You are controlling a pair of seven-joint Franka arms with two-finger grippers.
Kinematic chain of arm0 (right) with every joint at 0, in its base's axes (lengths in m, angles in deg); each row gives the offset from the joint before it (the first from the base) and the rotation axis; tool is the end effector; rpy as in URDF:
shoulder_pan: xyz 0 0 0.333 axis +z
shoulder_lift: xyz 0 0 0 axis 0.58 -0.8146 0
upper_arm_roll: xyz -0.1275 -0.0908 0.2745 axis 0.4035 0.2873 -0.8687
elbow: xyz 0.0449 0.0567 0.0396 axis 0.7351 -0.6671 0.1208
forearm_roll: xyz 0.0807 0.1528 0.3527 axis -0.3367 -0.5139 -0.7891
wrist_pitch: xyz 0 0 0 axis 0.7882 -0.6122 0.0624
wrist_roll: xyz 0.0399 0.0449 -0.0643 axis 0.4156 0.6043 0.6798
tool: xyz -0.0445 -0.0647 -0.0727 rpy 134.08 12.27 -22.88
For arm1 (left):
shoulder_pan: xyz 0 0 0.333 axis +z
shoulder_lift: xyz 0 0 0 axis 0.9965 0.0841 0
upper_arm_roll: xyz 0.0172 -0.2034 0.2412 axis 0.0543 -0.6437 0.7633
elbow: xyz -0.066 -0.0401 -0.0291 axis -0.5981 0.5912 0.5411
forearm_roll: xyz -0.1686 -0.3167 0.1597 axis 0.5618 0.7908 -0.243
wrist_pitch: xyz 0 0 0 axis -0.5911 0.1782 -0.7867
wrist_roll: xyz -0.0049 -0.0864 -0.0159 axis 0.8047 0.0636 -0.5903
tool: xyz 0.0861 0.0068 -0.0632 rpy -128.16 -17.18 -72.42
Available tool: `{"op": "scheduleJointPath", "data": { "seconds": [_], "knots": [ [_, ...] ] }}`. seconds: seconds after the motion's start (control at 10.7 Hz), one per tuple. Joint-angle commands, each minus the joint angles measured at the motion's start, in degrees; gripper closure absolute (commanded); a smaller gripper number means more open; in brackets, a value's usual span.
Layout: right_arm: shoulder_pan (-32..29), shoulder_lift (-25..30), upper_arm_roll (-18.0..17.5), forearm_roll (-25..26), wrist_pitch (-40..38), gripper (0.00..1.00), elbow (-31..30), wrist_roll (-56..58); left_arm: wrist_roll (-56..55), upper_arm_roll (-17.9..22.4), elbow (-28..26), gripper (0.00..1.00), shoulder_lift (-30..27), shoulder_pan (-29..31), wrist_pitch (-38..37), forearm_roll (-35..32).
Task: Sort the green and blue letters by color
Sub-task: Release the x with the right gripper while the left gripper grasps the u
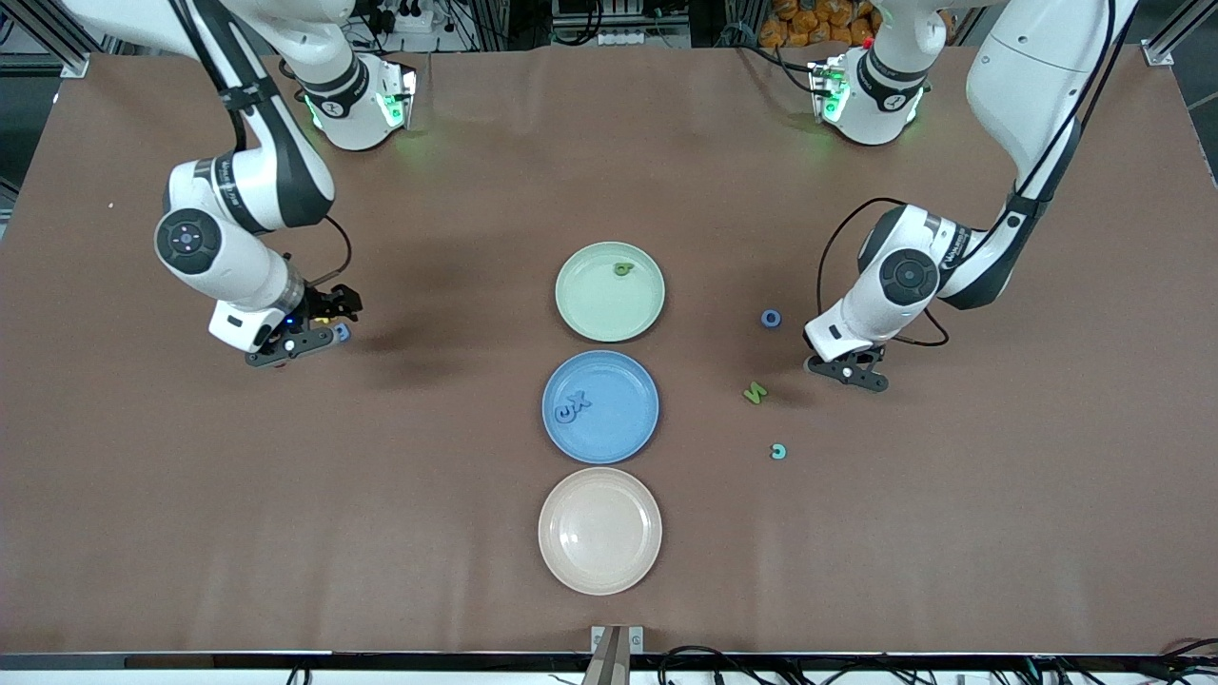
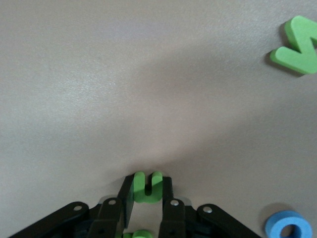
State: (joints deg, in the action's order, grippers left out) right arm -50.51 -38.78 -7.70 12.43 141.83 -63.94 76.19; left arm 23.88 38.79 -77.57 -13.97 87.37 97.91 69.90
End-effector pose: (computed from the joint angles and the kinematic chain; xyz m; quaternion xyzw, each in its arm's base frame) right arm 0.5161 0.0595 0.2837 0.9840 0.1696 -0.0525 0.0123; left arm 0.5242 -0.1600 0.1775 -0.9854 0.1689 0.0168 0.0163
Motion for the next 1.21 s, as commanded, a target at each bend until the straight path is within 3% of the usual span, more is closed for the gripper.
{"op": "scheduleJointPath", "data": {
  "seconds": [0.0, 0.28, 1.12],
  "knots": [
    [-2.78, 0.39, 0.10, -1.21, 8.43, 0.16, -6.59, 9.82, -8.24, -0.09, 1.06, 1.00, 0.71, -3.24, 1.12, -0.61],
    [-2.96, -2.51, 0.81, -1.12, 11.97, 0.27, -7.30, 10.89, -18.16, -0.09, 4.84, 1.00, 0.54, -6.67, 1.03, -0.52],
    [-2.87, -9.81, 3.36, 4.77, 17.69, 0.37, -7.48, 11.16, -52.80, -0.09, 8.97, 1.00, 0.98, -28.19, 1.03, -0.52]
  ]
}}
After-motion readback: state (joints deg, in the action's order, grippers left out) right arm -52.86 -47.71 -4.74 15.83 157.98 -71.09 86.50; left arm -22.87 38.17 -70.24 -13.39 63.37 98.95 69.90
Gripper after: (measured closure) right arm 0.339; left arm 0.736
